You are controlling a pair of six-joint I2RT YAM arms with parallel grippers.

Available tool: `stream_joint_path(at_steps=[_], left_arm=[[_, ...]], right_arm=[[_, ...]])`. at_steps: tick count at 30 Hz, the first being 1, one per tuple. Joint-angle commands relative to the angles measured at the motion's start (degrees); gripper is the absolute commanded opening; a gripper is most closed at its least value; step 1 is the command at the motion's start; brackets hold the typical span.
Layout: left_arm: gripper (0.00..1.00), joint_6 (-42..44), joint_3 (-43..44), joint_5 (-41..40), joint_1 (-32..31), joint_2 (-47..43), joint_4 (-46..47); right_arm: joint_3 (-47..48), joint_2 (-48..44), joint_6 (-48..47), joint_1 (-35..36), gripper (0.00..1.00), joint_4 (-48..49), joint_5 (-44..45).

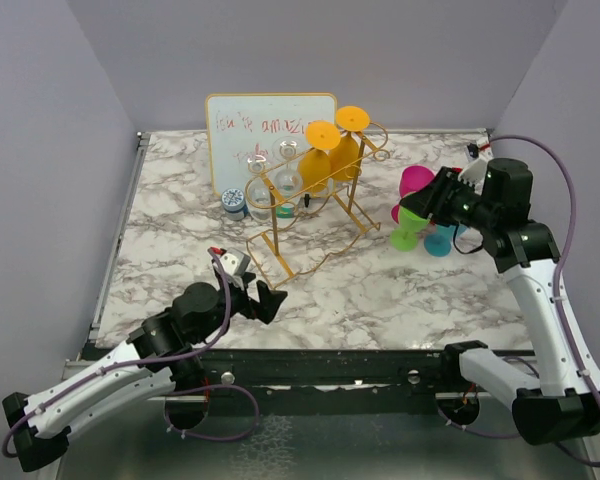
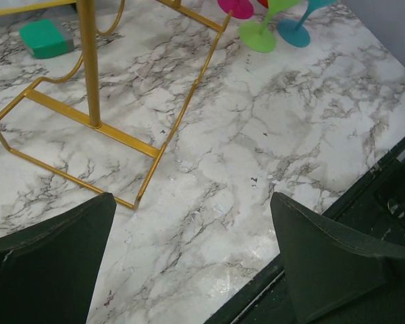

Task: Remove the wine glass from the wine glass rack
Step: Place the wine glass at the center of the board, then adjust the wine rack at the center of the board.

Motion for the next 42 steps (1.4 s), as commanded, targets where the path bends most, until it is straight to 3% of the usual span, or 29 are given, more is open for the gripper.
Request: stream_joint_path(at_steps=[1,7,15,19,23,28,35,42], left_arm=[[0.99,-4.8,-1.8,-7.2,0.0,0.0,1.9],[0.99,-8.7,-5.9,-7.5,0.0,0.3,5.6],[0.99,-11.3,-10.4,-3.6,0.0,0.9,10.4],[0.99,-11.2,-11.6,-3.4,0.0,1.7,12.0],[0.99,-10.3,-12.7,-2.7,0.0,2.5,13.7],[0.99,-9.2,-12.5,-2.1,0.0,4.4,12.6],[0.99,-8.0,-14.4,-4.1,0.0,4.7,17.1],[0.99,-6.2,-14.7,-3.0,0.0,8.4,20.5]], right_arm=[[-1.9,-3.9,3.3,0.1,0.47,2.3,-9.7],[-6.5,-6.8,2.4,1.0,0.49,-1.1,-16.4],[-15.8,-11.4,4.1,2.9,0.65,-1.9,-14.4],[-16.9,-11.9,4.8,6.0,0.66,-2.6,-11.0],[-16.0,-8.9,5.0,14.4,0.75,-2.9,-2.3],[-15.4,-1.2,9.3,29.4,0.76,-1.6,14.3],[-16.0,12.2,14.8,32.2,0.78,6.0,29.0],[-11.3,23.9,16.2,32.5,0.81,10.7,33.1]])
